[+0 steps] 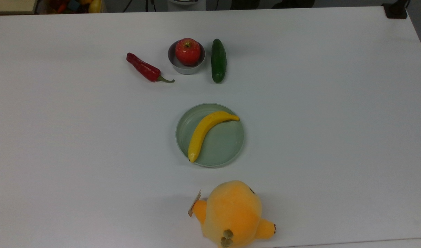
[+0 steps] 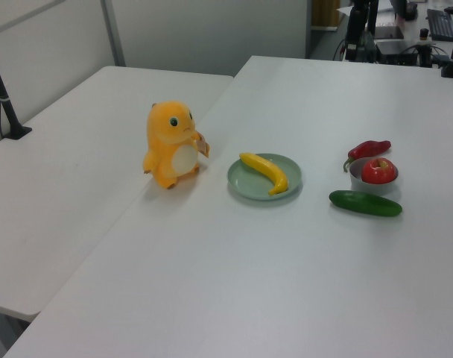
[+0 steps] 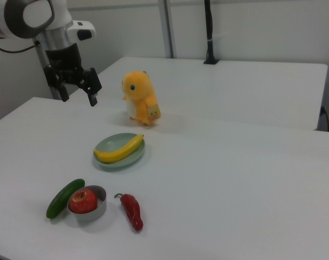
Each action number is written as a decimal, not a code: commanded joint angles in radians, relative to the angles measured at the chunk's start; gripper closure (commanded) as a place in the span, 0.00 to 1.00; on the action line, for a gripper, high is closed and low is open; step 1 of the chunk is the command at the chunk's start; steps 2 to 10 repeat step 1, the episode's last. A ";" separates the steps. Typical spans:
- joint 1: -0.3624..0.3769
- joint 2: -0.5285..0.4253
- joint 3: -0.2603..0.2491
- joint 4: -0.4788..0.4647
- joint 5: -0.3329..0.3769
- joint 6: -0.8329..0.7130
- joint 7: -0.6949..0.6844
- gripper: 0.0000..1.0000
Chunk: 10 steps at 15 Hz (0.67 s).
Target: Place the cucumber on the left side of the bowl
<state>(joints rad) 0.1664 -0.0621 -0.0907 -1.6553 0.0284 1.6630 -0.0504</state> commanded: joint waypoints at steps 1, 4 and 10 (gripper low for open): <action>0.010 -0.016 0.002 -0.012 -0.013 -0.017 0.029 0.00; 0.010 -0.016 0.002 -0.012 -0.013 -0.017 0.029 0.00; 0.010 -0.016 0.002 -0.012 -0.013 -0.017 0.029 0.00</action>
